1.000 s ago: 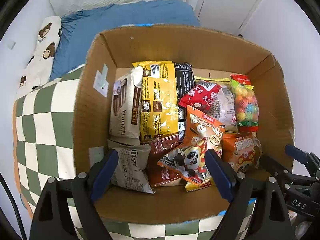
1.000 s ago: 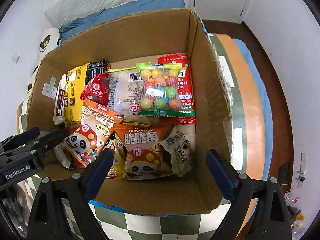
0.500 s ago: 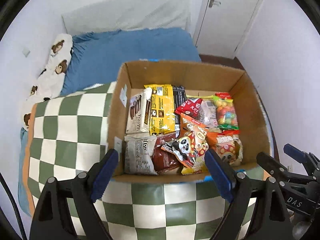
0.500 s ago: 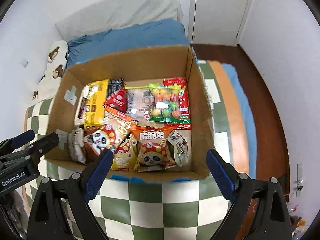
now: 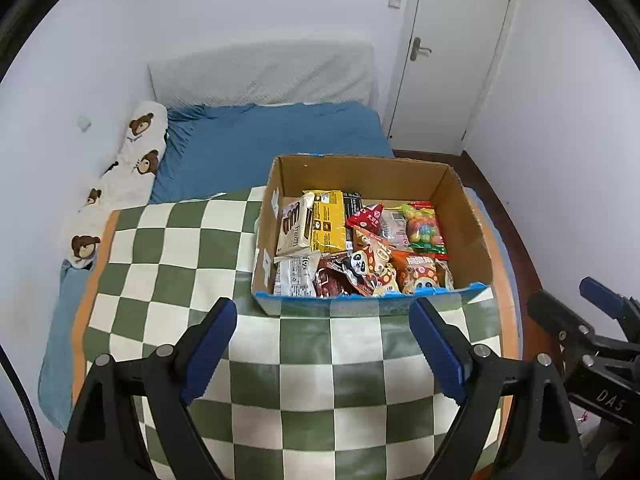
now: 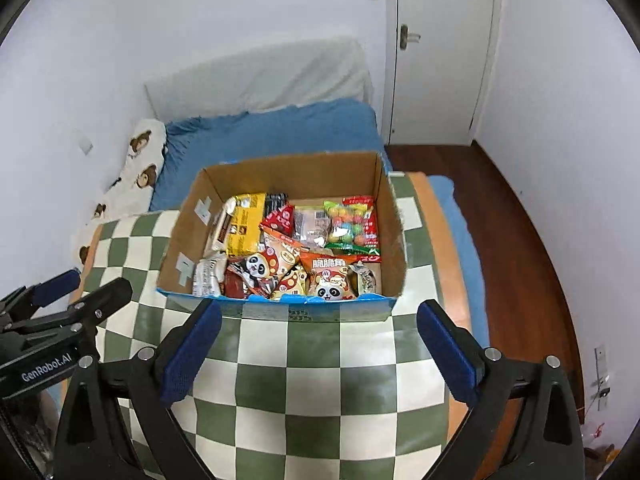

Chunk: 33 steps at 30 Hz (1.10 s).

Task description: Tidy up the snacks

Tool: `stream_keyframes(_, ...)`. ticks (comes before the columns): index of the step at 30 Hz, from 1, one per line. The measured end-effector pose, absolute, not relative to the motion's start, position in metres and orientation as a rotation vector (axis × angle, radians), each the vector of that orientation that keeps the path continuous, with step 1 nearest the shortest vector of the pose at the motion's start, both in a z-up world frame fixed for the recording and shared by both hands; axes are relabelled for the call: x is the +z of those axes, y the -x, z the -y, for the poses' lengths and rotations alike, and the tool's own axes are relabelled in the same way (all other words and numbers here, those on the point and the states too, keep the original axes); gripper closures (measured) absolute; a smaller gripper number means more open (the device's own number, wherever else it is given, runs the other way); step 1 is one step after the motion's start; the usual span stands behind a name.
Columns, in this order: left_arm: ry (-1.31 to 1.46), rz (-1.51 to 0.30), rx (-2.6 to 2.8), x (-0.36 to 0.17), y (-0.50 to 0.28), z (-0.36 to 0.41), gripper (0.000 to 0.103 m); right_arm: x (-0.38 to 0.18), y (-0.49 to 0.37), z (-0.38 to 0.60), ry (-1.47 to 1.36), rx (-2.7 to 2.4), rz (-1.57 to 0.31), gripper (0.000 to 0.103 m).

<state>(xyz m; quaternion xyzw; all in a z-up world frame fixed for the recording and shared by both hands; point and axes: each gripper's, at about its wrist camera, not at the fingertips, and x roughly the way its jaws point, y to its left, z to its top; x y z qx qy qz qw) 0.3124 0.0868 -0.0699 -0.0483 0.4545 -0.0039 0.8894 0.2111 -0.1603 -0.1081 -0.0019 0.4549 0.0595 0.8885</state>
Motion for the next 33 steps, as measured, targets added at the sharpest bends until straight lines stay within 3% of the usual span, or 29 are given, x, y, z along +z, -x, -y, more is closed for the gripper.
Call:
stream_keyframes(16,0.068,-0.829,0.008,-0.016,-0.235,-0.080,0.015,-0.024,-0.107,0.170,0.024,0.119,-0.763,0.002)
stream_keyframes(31,0.052,-0.799,0.022,-0.010,-0.228,-0.074,0.015,-0.015,-0.096,0.171,0.023,0.112,-0.751,0.002)
stream_keyframes(32,0.051,-0.799,0.022,-0.011,-0.231,-0.073,0.011,-0.016,-0.098,0.172,0.023,0.107,-0.750,0.002)
stream_keyframes(33,0.051,-0.799,0.019,-0.012,-0.234,-0.072,0.000,-0.019,-0.101,0.173,0.025,0.098,-0.749,0.001)
